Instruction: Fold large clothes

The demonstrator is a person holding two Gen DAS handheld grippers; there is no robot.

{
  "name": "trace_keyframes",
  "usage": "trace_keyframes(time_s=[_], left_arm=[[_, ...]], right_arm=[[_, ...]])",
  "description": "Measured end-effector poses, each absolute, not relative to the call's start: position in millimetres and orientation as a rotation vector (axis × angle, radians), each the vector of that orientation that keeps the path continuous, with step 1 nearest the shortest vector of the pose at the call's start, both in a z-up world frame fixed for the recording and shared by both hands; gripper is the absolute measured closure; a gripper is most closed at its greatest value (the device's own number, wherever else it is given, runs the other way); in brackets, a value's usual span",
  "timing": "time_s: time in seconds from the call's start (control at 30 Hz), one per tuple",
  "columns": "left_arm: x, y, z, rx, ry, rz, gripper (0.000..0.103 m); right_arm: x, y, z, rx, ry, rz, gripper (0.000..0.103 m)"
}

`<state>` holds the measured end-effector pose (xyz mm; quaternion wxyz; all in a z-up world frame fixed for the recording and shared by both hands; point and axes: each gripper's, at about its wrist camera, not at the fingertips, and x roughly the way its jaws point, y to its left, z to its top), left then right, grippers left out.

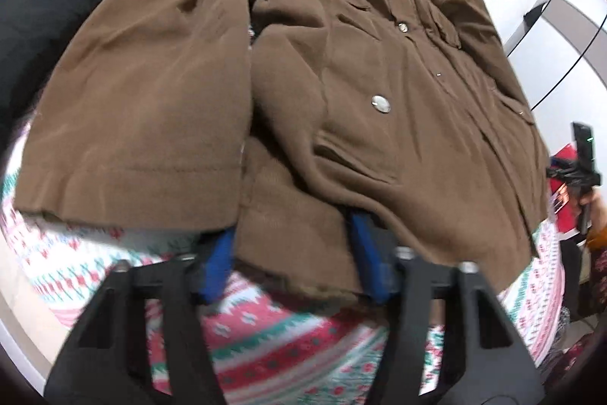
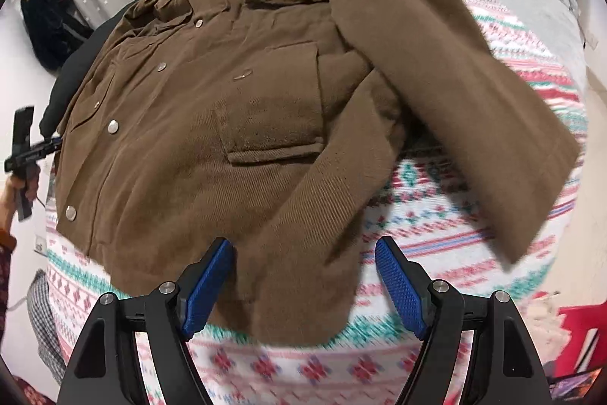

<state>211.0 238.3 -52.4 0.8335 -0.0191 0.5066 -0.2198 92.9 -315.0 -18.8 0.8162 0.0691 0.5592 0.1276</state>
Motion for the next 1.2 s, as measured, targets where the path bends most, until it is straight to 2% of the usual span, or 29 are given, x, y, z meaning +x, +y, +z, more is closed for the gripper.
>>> trace_keyframes(time_s=[0.03,0.1,0.13,0.17,0.27,0.4,0.53,0.67,0.73,0.83,0.93,1.03,1.17,1.2], left_arm=[[207.5,238.6,-51.2,-0.063,1.082,-0.476,0.079],[194.9,238.4,-50.5,-0.164,1.11,-0.488,0.082],[188.2,237.2,-50.3,-0.211,1.114,-0.496,0.083],[181.6,235.6,-50.0,-0.256,1.114,-0.513,0.084],[151.1,224.7,-40.2,-0.413,1.073,-0.591,0.086],[115.1,220.3,3.2,-0.584,0.929,-0.664,0.087],[78.1,220.7,57.6,-0.66,0.799,-0.73,0.088],[38.6,223.4,84.9,-0.678,0.787,-0.781,0.088],[23.3,225.9,81.6,-0.658,0.842,-0.748,0.088],[9.9,228.2,49.0,-0.601,0.972,-0.629,0.088],[11.6,229.6,-11.8,-0.584,1.134,-0.493,0.088],[9.7,228.7,-50.5,-0.549,1.198,-0.411,0.088],[10.7,220.2,-52.8,-0.503,1.199,-0.402,0.086],[7.9,214.8,-47.4,-0.464,1.194,-0.398,0.082]], right_arm=[[94.1,-312.3,-23.3,0.164,1.195,0.282,0.032],[93.9,-302.7,-26.5,0.168,1.172,0.299,0.051],[92.9,-299.2,-25.0,0.178,1.17,0.323,0.074],[91.2,-298.1,-21.8,0.226,1.171,0.35,0.083],[83.0,-302.2,-7.2,0.36,1.132,0.404,0.087],[63.9,-329.4,49.5,0.529,0.922,0.465,0.09],[52.8,-361.4,105.7,0.568,0.783,0.435,0.092],[39.1,-388.6,136.5,0.577,0.72,0.379,0.092],[33.3,-400.7,134.2,0.601,0.736,0.351,0.092],[21.6,-409.2,111.7,0.571,0.834,0.292,0.092],[10.4,-401.2,74.4,0.486,0.985,0.236,0.091],[1.8,-387.9,31.2,0.389,1.091,0.171,0.091],[-4.2,-387.3,-18.0,0.398,1.167,0.135,0.088],[-5.4,-389.7,-19.0,0.416,1.165,0.134,0.086]])
